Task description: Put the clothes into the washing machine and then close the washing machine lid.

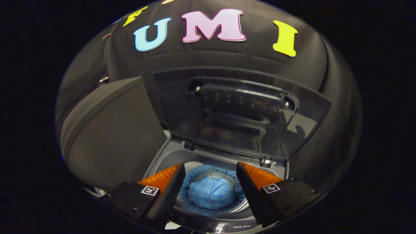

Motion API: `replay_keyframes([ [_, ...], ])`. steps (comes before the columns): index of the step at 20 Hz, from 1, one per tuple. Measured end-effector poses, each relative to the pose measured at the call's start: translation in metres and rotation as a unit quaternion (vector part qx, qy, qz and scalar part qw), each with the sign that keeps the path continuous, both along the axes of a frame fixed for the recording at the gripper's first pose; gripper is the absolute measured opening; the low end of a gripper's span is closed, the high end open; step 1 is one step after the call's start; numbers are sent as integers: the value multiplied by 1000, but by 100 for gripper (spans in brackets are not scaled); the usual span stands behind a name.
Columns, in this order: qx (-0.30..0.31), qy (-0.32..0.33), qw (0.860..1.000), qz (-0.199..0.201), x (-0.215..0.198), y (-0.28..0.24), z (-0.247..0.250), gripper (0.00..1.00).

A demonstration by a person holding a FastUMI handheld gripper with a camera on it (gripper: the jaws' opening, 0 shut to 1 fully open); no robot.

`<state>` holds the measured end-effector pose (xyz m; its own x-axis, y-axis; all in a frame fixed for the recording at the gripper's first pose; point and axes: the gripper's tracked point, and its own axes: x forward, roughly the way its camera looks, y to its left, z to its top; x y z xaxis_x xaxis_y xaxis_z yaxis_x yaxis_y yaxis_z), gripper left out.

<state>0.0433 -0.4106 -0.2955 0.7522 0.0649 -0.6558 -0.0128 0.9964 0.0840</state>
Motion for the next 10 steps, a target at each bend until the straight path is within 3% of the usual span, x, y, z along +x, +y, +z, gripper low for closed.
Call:
replay_keyframes([
  [10,7,-153,987,-40,63,-18,120,98],
])
